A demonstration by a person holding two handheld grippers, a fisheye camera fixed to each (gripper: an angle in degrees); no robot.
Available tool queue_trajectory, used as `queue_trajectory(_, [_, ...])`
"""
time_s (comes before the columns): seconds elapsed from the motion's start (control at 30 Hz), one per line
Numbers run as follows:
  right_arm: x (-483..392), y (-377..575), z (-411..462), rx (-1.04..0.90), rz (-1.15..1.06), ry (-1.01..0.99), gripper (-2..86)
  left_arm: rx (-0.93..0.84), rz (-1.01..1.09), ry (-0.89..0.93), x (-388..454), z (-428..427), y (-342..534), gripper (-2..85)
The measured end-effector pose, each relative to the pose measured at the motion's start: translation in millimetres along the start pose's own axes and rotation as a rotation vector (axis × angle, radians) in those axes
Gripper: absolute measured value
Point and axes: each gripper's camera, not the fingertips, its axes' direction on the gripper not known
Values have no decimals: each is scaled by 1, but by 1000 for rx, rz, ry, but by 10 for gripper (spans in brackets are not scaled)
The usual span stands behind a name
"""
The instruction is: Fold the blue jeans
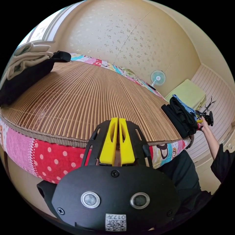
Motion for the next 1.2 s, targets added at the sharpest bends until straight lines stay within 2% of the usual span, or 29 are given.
queue_trajectory(0.07, [-21, -16, -4, -9, -5, 40, 157, 1, -3, 7, -3, 1, 0, -5])
queue_trajectory(0.23, [-138, -61, -27, 35, -265, 4, 79, 1, -1, 12, -8, 5, -2, -5])
queue_trajectory(0.33, [-250, -58, -23, 42, -606, -5, 69, 4, -1, 21, -12, 6, -2, -5])
queue_trajectory(0.4, [-338, -20, -7, 11, -960, -45, 62, 6, -6, 34, -16, 6, -1, -6])
queue_trajectory(0.43, [-357, -7, -2, -11, -1045, -71, 58, 7, -7, 37, -17, 6, -1, -6])
queue_trajectory(0.5, [-416, 60, 27, -160, -1321, -227, 44, 7, -11, 47, -21, 7, -2, -6])
queue_trajectory(0.6, [-454, 156, 79, -421, -1538, -339, 35, 9, -14, 56, -26, 7, -2, -6])
queue_trajectory(0.7, [-448, 241, 125, -545, -1591, -348, 31, 12, -17, 73, -31, 7, -3, -7])
queue_trajectory(0.73, [-443, 252, 130, -530, -1580, -341, 30, 12, -18, 77, -32, 8, -3, -8])
queue_trajectory(0.8, [-415, 270, 120, -358, -1459, -365, 26, 12, -24, 85, -37, 8, -4, -8])
queue_trajectory(0.87, [-395, 271, 111, -356, -1366, -412, 24, 10, -21, 86, -39, 10, -6, -8])
queue_trajectory(1.07, [-326, 276, 77, -543, -1290, -855, 17, -5, -24, 108, -50, 15, -15, -6])
queue_trajectory(1.2, [-278, 236, 95, -596, -1087, -859, 49, -1, -28, 121, -58, 16, -18, -7])
